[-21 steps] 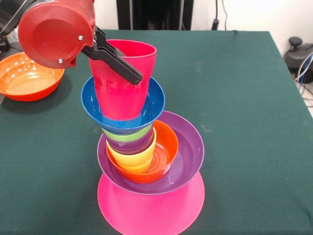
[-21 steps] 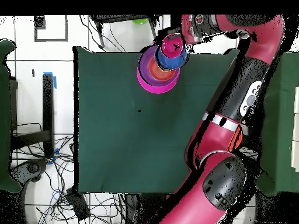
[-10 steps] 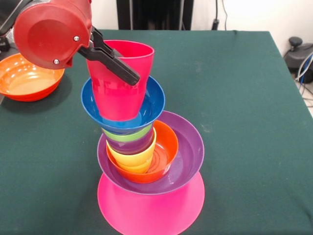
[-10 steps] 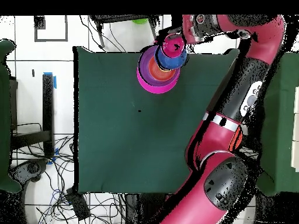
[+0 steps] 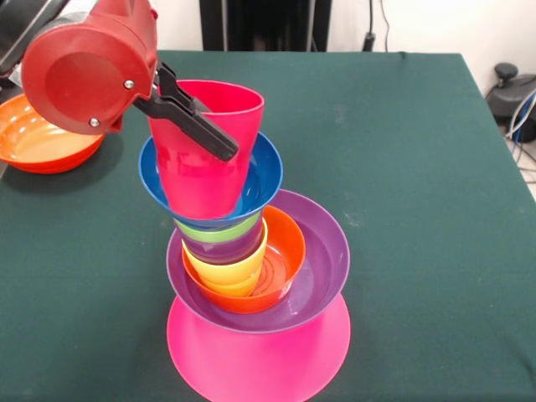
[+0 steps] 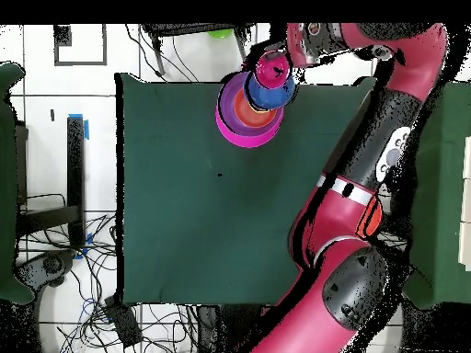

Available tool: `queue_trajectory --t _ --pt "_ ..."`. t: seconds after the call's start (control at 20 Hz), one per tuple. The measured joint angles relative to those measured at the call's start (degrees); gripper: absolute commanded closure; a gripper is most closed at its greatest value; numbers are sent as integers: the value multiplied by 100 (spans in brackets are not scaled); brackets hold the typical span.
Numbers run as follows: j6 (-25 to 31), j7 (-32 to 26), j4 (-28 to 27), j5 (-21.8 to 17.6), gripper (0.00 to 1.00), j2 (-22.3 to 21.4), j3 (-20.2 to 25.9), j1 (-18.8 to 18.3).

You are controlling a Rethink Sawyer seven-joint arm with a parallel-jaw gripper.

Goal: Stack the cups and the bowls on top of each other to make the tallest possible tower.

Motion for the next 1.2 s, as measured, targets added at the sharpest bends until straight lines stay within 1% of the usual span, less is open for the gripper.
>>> queue_trajectory --t 0.65,1.2 --pt "1 0 -2 -442 100 121 393 -1" --pt "1 0 -3 -481 100 134 458 -17"
